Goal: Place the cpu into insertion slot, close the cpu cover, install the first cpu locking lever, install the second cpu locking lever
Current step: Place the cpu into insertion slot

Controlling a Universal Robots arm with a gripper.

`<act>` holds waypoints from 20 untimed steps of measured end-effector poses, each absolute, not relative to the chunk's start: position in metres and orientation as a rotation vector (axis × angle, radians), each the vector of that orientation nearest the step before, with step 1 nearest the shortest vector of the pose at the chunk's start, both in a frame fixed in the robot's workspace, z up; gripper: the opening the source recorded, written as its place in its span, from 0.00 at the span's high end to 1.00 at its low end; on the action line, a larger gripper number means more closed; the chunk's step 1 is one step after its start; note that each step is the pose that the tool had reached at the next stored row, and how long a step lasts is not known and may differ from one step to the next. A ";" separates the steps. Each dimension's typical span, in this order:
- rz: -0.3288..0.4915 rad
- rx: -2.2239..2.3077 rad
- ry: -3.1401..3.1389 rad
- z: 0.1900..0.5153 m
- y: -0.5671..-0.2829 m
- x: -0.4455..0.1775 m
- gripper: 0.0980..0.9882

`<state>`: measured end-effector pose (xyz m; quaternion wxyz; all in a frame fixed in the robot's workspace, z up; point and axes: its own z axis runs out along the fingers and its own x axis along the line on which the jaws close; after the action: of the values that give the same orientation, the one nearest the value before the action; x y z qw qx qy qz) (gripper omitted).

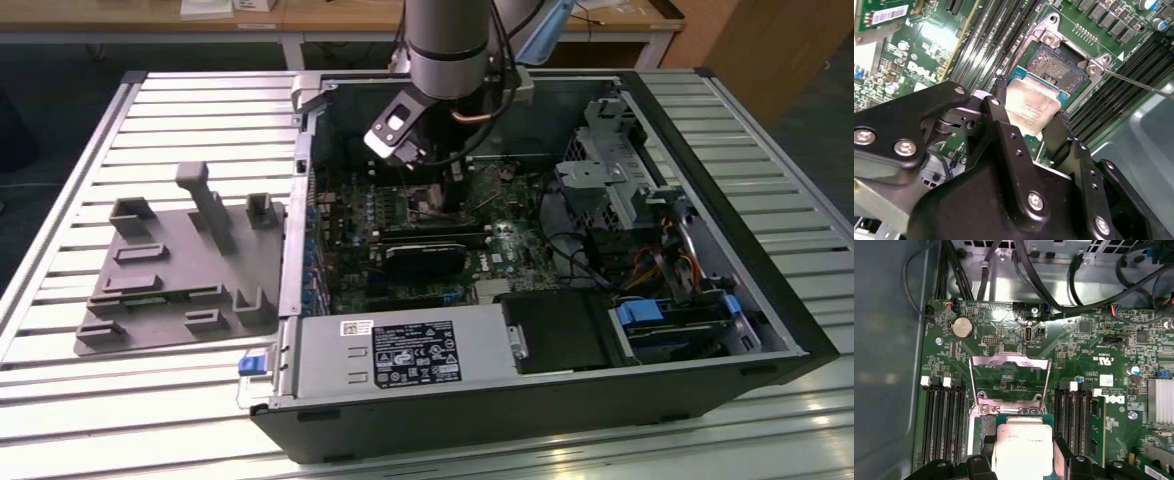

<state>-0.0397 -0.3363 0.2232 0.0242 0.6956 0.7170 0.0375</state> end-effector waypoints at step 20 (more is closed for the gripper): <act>0.115 2.153 2.217 0.203 -0.325 -0.048 0.51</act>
<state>-0.0484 -0.3248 0.2030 0.0244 0.6959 0.7167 0.0373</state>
